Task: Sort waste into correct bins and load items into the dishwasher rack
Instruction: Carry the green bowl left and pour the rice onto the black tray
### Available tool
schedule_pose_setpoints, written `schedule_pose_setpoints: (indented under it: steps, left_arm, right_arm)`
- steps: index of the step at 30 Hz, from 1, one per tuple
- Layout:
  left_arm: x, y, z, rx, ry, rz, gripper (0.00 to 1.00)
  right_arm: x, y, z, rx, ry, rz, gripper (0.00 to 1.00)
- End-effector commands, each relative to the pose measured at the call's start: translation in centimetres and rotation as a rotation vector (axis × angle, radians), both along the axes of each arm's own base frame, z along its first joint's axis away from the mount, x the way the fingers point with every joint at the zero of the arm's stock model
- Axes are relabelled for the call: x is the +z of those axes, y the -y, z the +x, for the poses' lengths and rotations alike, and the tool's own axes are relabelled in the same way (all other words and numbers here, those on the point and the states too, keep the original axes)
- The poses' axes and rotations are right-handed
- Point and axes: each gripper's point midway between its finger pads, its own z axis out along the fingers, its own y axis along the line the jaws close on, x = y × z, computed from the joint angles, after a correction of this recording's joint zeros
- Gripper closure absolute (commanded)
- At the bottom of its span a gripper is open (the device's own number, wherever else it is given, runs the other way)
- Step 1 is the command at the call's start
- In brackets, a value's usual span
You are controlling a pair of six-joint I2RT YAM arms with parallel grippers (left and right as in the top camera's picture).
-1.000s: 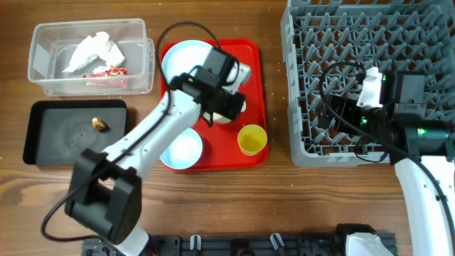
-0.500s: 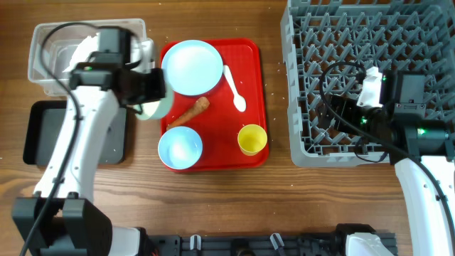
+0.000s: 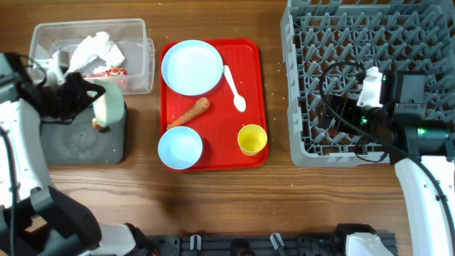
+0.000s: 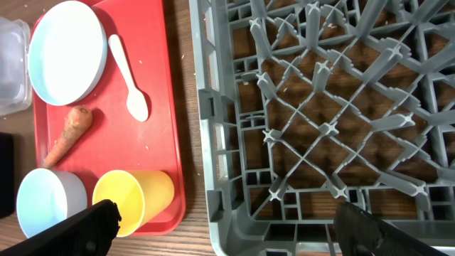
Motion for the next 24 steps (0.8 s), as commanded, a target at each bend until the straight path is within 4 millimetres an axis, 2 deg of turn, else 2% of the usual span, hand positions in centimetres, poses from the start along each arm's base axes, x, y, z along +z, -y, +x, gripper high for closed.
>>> schedule_pose_setpoints:
  steps: [1,7,10,13,15,18,21,24]
  left_arm:
    - [1.7,-0.8,0.7,-0.023,0.125,-0.205,0.96]
    - [1.5,-3.3,0.0,0.056,0.12,-0.26,0.96]
    - [1.5,-3.6,-0.2,0.065,0.12,-0.26,0.96]
    - [0.9,-3.0,-0.2,0.018,0.118,-0.201,0.96]
    - [-0.6,-2.5,-0.2,-0.003,0.054,-0.12,0.88]
    - [-3.0,-0.3,-0.3,-0.083,-0.065,0.03,0.75]
    - [-5.7,1.3,-0.8,-0.132,-0.225,0.252,0.63]
    - [-6.8,2.5,-1.0,-0.133,-0.315,0.409,0.54]
  right_arm:
    - [-0.1,0.0,0.1,-0.002,-0.01,0.008,0.0]
    - [-0.1,0.0,0.0,-0.002,-0.013,0.008,0.0]
    - [-0.2,0.0,0.1,-0.003,-0.014,0.008,0.0]
    - [-0.1,0.0,0.2,-0.004,-0.01,0.008,0.0]
    - [-0.1,0.0,0.1,-0.004,-0.011,0.009,0.0]
    - [-0.1,0.0,0.1,-0.004,-0.011,0.009,0.0]
    - [-0.1,0.0,0.1,-0.004,-0.013,0.009,0.0]
    - [-0.2,-0.1,0.0,-0.004,-0.017,0.009,0.0]
